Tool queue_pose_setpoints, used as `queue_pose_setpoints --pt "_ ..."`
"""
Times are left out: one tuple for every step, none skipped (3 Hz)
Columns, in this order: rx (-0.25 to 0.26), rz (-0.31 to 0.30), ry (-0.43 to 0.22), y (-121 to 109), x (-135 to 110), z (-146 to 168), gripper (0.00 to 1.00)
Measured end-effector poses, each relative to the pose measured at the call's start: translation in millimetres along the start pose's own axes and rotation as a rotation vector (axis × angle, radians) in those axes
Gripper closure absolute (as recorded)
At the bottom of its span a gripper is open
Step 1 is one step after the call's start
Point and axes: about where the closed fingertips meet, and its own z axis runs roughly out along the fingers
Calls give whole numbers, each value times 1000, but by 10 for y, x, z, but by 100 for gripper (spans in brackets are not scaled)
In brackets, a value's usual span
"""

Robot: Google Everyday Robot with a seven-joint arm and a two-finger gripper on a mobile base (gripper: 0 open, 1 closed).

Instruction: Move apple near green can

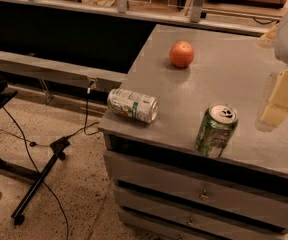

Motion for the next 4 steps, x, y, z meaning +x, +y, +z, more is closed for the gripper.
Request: queue_pose_setpoints --pt "2 0 -1 -5 -3 -4 0" --pt "31 9 -31 -214 -40 -29 0" --pt "58 21 -127 -636 -136 -14 0" --pt "158 44 -227 -1376 -417 -114 0"
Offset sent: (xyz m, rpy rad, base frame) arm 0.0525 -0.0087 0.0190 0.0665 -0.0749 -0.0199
